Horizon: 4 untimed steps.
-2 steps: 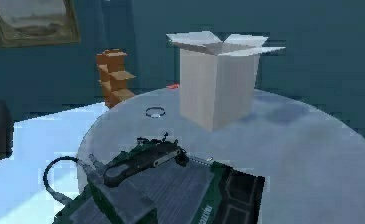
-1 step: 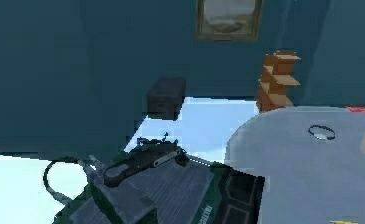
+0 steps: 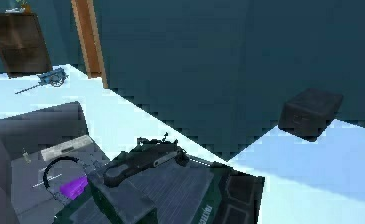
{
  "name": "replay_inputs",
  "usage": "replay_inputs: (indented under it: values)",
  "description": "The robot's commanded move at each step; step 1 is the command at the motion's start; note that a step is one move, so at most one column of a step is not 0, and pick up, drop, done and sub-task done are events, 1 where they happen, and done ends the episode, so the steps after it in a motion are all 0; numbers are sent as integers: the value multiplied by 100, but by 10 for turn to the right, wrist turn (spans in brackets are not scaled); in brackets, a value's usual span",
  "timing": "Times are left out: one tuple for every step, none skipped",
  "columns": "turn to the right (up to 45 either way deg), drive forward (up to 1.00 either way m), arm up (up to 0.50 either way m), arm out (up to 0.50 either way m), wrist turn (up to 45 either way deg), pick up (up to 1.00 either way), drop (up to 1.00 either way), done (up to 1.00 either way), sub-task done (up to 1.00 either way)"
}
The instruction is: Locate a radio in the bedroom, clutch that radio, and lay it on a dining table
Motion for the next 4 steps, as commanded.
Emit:
replay_inputs:
  values:
    - [0, 25, 0, 0, 0, 0, 0, 0, 0]
    - [450, 0, 0, 0, 0, 0, 0, 0, 0]
    - [30, 0, 0, 0, 0, 0, 0, 0, 0]
    - [0, 45, 0, 0, 0, 0, 0, 0, 0]
